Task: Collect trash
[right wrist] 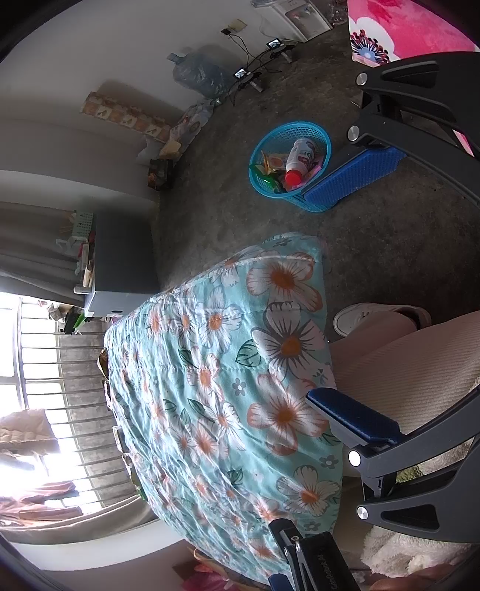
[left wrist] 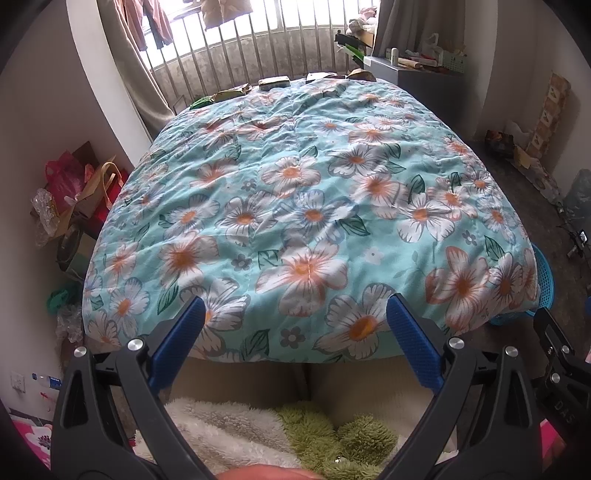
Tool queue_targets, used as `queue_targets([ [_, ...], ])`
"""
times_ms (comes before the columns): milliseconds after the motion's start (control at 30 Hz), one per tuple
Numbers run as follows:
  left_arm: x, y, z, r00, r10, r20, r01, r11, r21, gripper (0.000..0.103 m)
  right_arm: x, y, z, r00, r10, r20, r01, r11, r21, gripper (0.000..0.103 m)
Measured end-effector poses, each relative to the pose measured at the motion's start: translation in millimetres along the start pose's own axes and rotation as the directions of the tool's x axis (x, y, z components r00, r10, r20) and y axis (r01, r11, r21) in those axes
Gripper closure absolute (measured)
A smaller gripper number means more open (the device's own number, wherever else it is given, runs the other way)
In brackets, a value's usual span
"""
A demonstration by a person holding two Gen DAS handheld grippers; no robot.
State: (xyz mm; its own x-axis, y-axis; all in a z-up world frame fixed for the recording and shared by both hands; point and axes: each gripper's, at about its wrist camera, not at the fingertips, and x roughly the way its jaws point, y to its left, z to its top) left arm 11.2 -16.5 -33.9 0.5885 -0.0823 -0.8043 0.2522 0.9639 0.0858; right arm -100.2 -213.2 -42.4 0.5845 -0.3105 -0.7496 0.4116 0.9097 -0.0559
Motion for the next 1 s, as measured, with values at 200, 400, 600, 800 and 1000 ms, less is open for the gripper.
queue_targets([
  [200, -0.5, 0.8, -0.2, 1.0, -0.002, 0.002, 0.002, 1.0, -0.001, 0.009, 0.3, 1.3, -0.2, 1.0, 0.0, 0.003, 0.0, 1.0, -0.003, 0.006],
  [400, -2.7, 5.3, -4.6, 1.0, 0.0, 0.007, 0.0, 1.0, 0.001, 0.009, 0.4, 2.0, 0.3, 1.0, 0.001, 0.0, -0.001, 1.0, -0.001, 0.006],
  [600, -1.6, 1.6, -1.7, 1.0, -0.006, -0.002, 0.006, 1.0, 0.003, 0.009, 0.2, 1.9, 0.3, 1.0, 0.001, 0.001, -0.001, 1.0, -0.001, 0.006],
  [800, -1.0, 0.8, 0.1, 1.0, -0.006, -0.002, 0.006, 1.0, 0.003, 0.009, 0.2, 2.0, 0.2, 1.0, 0.002, 0.001, -0.002, 1.0, -0.002, 0.006],
  [1000, -1.7, 3.3, -1.9, 1.0, -0.005, -0.004, 0.005, 1.0, 0.003, 0.009, 0.2, 1.9, 0.3, 1.0, 0.002, 0.001, -0.002, 1.0, -0.002, 0.006],
])
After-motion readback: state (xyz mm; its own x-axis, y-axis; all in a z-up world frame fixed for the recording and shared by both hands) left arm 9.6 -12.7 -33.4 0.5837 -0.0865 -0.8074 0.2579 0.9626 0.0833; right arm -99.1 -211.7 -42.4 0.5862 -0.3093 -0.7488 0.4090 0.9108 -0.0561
